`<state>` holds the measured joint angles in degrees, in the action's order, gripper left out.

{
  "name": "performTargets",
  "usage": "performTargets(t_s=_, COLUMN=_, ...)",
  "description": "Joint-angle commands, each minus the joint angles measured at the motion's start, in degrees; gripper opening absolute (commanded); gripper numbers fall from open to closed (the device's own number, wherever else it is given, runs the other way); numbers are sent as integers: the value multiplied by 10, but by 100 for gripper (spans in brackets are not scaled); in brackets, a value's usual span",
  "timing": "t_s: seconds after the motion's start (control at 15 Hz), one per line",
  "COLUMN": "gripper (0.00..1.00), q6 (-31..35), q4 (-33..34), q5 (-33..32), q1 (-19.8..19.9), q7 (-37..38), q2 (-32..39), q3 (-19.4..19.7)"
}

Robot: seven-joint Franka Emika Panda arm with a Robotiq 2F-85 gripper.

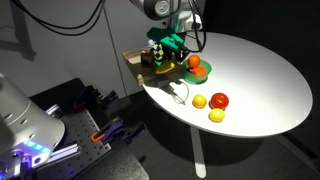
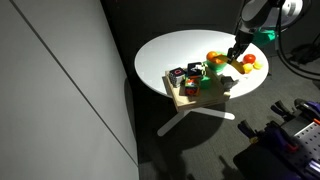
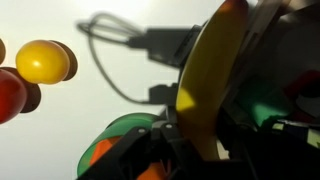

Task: Pick up the banana, then drop it on the tray

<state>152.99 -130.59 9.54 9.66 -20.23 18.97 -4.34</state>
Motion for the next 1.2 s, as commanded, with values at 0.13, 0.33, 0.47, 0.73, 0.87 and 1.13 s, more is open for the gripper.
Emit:
performTargets(t_s=0.13, gripper=16, q6=-34, q4=-2, q5=-31, q1=-41, q7=62, q2=-25, q3=14)
performTargets(t_s=0.33, gripper=16, q6=-66, q4=1, q5=-62, q1=-66, q7=103, q2=-33, q3=23)
performTargets(t_s=0.47, gripper=16, q6=-91, q4=8, q5=-82, q1=-81, q7=129, q2=-36, q3=27)
performTargets(t_s=0.73, gripper=16, q6=-139, q4=28, q5=-118, q1=-107, q7=178, q2=-34, q3=30)
performTargets(t_s=0.87, gripper=16, q6=-160, q4=37, q5=-132, q1=-119, q7=204, q2=-31, q3=30)
performTargets(t_s=1.13, gripper=16, q6=-185, q4=48, q5=-144, q1=-140, q7=261, q2=-28, q3=29)
